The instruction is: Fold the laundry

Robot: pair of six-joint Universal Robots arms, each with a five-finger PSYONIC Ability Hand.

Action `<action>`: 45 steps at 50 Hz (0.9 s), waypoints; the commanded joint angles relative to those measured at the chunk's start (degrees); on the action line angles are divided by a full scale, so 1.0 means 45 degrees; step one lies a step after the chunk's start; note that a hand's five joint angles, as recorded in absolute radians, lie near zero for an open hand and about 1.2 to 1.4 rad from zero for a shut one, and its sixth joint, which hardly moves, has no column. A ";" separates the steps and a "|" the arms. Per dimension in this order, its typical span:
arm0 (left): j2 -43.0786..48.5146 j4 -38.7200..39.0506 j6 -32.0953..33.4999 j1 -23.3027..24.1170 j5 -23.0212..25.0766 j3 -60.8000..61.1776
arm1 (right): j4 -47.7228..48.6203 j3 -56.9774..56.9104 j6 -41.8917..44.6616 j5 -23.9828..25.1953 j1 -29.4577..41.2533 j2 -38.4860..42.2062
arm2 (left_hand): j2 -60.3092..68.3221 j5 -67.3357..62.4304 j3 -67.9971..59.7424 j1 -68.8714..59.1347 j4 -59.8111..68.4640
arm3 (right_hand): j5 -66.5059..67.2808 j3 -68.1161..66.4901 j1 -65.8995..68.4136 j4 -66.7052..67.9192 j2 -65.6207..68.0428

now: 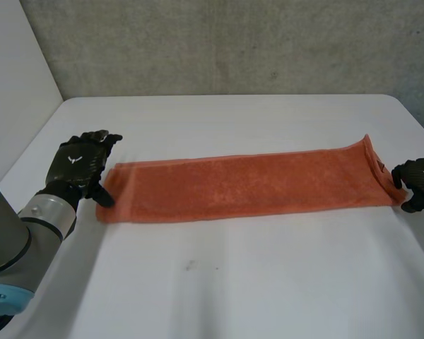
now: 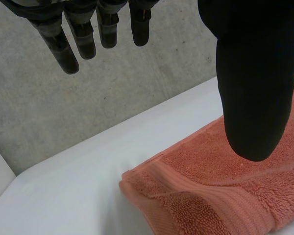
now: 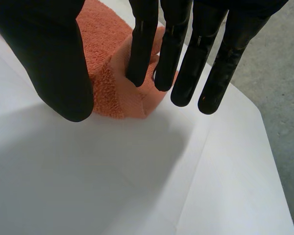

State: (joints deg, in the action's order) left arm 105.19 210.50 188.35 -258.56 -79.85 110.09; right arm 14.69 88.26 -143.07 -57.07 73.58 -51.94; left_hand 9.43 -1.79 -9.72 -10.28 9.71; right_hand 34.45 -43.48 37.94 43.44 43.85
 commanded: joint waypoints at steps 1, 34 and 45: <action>0.0042 0.0000 0.0000 -0.0024 0.0029 -0.0011 | 0.0036 -0.0297 -0.0023 -0.0190 0.0035 0.0389 | 0.0174 0.0349 -0.0110 0.0015 0.0111 | 0.0587 -0.0802 0.2033 0.0810 0.0721; 0.0198 0.0000 0.0000 -0.0063 0.0029 -0.0050 | 0.0153 -0.1489 -0.0863 -0.1225 0.0640 0.0898 | 0.0212 0.0312 -0.0148 -0.0022 0.0149 | 0.7900 -0.8116 0.9347 0.8124 0.8034; 0.0198 0.0000 0.0000 -0.0063 -0.0010 -0.0050 | 0.0134 -0.1489 -0.1136 -0.1264 0.0601 0.0527 | 0.0212 0.0312 -0.0148 -0.0022 0.0149 | 0.7900 -0.8116 0.9347 0.8124 0.8034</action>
State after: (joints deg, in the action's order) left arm 106.07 210.50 188.35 -258.84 -79.80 109.86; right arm 15.39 81.51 -148.00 -62.64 76.39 -48.83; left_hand 9.43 -1.79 -9.72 -10.28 9.72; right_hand 55.06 -67.82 57.04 68.22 67.69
